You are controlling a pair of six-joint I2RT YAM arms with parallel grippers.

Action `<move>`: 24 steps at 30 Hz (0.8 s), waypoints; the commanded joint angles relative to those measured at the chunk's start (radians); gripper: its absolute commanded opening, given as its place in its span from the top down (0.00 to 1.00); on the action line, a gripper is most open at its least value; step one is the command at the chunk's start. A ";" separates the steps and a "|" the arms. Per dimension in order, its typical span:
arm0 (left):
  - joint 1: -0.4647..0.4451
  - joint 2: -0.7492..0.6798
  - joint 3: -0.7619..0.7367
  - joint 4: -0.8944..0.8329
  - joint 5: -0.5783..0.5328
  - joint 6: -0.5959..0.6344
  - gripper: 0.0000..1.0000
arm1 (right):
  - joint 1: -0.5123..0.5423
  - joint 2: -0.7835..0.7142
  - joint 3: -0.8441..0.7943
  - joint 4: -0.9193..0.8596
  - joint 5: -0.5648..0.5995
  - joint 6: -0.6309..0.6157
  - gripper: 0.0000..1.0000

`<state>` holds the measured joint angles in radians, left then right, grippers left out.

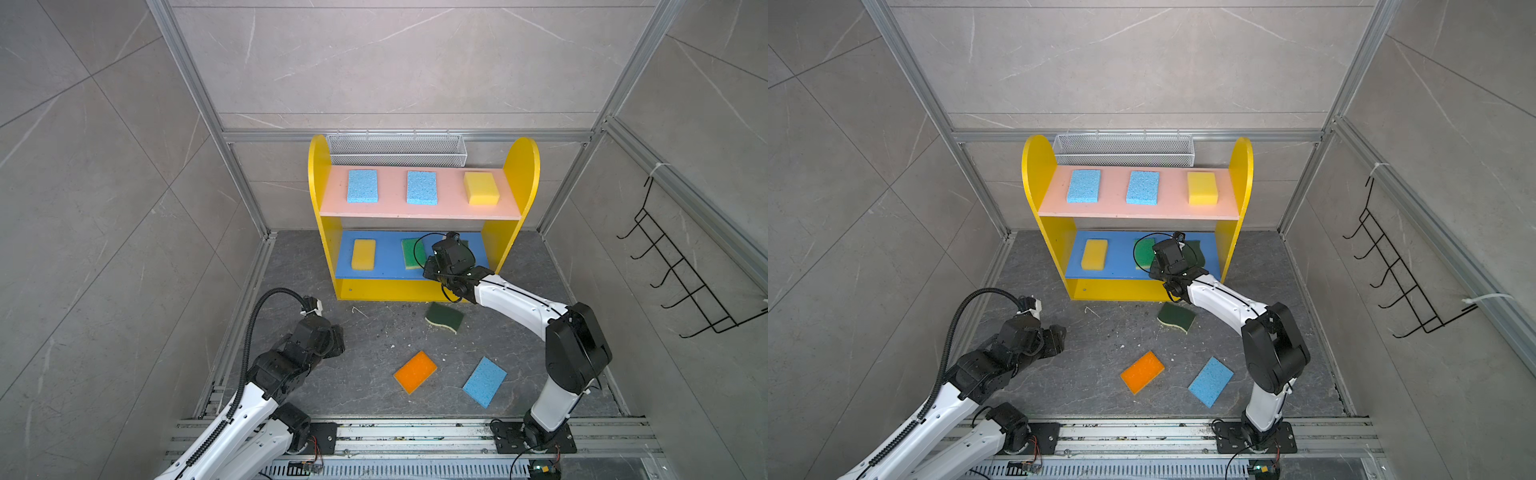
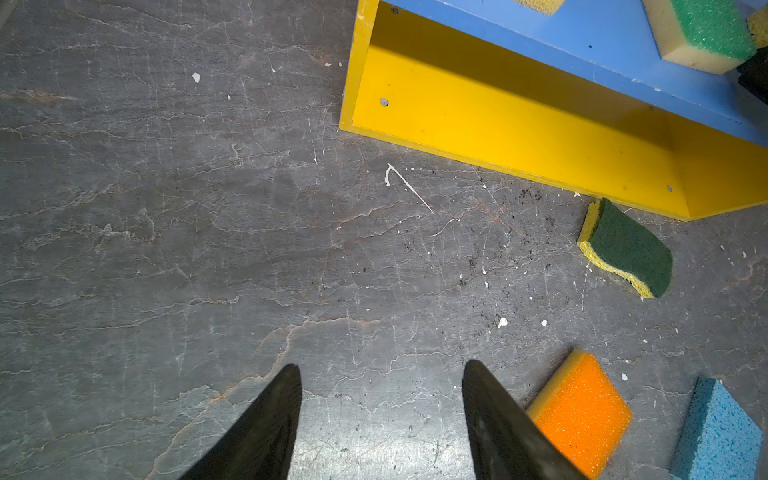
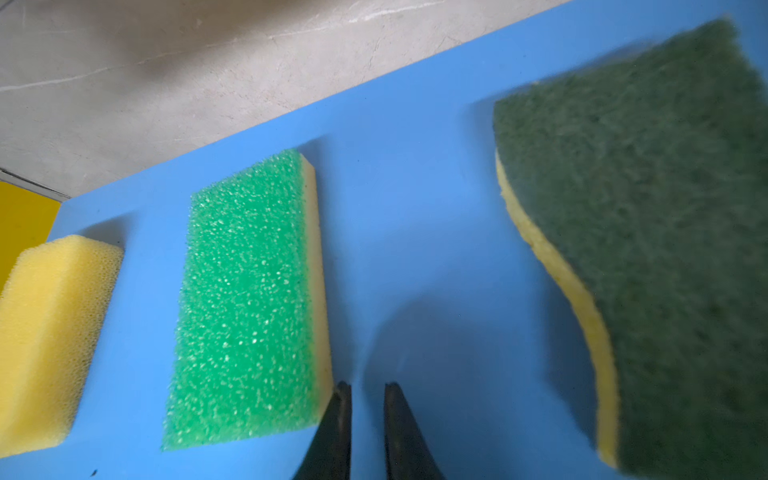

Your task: Place and organize the cleaning sponges onto the shelf

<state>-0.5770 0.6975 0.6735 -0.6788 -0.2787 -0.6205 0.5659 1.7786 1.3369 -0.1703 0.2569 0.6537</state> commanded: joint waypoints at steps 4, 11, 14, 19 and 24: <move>0.002 -0.008 0.037 0.016 -0.004 0.006 0.35 | -0.006 0.036 0.051 -0.004 -0.026 -0.006 0.82; 0.002 -0.006 0.037 0.017 -0.005 0.006 0.36 | -0.007 0.032 0.042 -0.012 -0.036 -0.007 0.82; 0.003 -0.004 0.037 0.017 -0.005 0.005 0.36 | -0.006 0.024 0.027 -0.005 -0.036 -0.009 0.82; 0.003 -0.002 0.037 0.017 -0.002 0.005 0.36 | -0.006 0.026 0.027 -0.007 -0.042 -0.020 0.82; 0.002 -0.006 0.035 0.016 -0.004 0.002 0.36 | -0.006 0.021 0.019 -0.009 -0.053 -0.019 0.83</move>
<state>-0.5770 0.6979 0.6735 -0.6788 -0.2787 -0.6205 0.5621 1.8011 1.3617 -0.1669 0.2195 0.6529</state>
